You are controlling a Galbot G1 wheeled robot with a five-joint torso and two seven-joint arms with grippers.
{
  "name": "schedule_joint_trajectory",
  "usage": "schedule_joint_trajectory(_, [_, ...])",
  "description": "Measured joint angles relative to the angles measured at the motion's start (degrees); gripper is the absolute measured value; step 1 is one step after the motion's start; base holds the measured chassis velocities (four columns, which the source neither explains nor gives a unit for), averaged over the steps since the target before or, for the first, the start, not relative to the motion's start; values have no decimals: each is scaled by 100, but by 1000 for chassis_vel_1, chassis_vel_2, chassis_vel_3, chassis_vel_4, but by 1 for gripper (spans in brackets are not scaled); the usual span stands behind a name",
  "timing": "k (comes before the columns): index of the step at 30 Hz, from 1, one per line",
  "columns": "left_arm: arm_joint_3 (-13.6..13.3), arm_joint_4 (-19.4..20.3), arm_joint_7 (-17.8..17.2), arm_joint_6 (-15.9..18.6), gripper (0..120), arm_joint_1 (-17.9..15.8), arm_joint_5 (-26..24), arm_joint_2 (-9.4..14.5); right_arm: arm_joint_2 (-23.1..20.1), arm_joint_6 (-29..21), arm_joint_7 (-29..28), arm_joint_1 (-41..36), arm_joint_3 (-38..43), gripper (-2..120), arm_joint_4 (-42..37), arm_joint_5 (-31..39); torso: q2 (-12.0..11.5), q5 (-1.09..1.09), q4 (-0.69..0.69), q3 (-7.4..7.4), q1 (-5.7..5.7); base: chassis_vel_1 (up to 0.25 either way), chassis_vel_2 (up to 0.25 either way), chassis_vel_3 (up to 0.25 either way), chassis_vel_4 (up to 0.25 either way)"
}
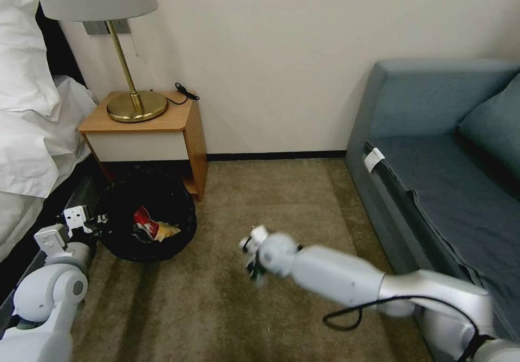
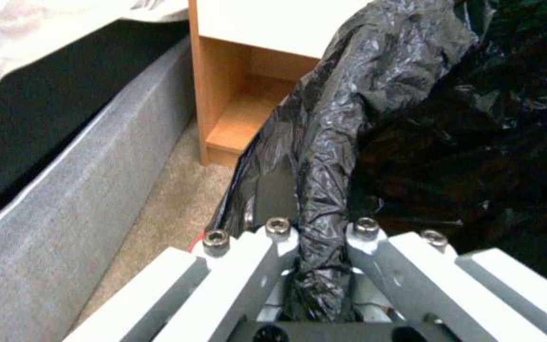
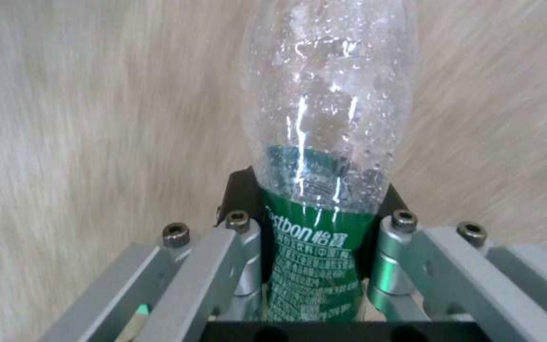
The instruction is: Pick up the trash bin, then pick up the garbage on the floor and place it into the trash bin.
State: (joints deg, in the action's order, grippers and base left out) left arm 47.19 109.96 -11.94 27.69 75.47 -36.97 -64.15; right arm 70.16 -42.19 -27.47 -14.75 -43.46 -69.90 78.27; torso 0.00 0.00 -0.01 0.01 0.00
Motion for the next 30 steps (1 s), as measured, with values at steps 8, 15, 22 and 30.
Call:
schedule_joint_trajectory(8, [-27, -119, -2, -151, 1, -63, 11, 67, -94, 2, 343, 655, 687, 20, -214, 16, 0, 0, 1, 0, 0, 0, 0, 0, 0])
schedule_joint_trajectory(15, [-83, -271, -21, -287, 1, -152, 57, 117, 157, 141, 749, 1035, 1053, 20, -566, -71, 0, -1, 2, 0, 0, 0, 0, 0, 0])
schedule_joint_trajectory(22, [-130, -322, -34, -309, 1, -268, 69, 154, 621, 350, 1274, 1356, 1103, 20, -960, -41, 0, -1, 2, 0, 0, 0, 0, 0, 0])
schedule_joint_trajectory(30, [-167, -324, -39, -350, 1, -250, 117, 124, 1223, 489, 1522, 1327, 923, 20, -1037, -95, 0, -2, 2, 0, 0, 0, 0, 0, 0])
